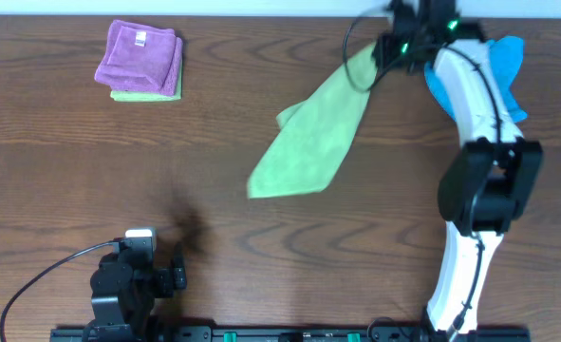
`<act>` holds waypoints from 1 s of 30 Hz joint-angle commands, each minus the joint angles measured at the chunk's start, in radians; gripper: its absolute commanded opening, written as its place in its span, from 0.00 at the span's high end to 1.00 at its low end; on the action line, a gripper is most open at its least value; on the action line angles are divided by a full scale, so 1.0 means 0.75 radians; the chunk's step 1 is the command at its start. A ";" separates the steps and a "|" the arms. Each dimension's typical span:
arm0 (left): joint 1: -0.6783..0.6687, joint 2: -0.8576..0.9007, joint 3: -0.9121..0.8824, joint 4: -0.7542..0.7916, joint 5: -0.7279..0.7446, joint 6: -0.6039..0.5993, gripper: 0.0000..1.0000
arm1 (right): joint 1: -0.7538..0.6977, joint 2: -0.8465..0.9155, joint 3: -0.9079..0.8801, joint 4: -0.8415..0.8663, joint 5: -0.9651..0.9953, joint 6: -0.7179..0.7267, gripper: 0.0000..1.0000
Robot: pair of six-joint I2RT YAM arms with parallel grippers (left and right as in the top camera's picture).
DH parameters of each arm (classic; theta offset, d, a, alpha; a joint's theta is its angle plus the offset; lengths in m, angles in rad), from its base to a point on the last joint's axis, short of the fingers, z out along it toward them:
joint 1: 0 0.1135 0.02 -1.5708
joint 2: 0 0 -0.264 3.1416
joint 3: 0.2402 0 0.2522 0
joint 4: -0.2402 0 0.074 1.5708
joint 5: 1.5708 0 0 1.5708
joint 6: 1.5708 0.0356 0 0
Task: Fold the cloth
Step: 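Lower the green cloth onto the table center and release the right gripper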
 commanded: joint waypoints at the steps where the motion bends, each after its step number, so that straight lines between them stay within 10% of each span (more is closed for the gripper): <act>1: 0.007 -0.009 -0.018 -0.072 -0.004 -0.001 0.05 | 0.031 -0.171 0.294 -0.061 0.096 -0.105 0.99; 8: 0.007 -0.009 -0.018 -0.072 -0.004 -0.001 0.05 | 0.163 -0.221 0.678 -0.356 0.193 -0.166 0.99; 18: 0.007 -0.009 -0.018 -0.072 -0.004 -0.001 0.05 | 0.518 -0.218 0.532 -0.681 0.378 0.051 0.98; 20: 0.007 -0.009 -0.018 -0.072 -0.004 -0.001 0.05 | 0.552 -0.218 0.404 -0.696 0.384 0.084 0.01; 30: 0.007 -0.009 -0.018 -0.072 -0.004 -0.001 0.05 | 0.683 -0.218 0.108 -0.682 0.522 0.159 0.01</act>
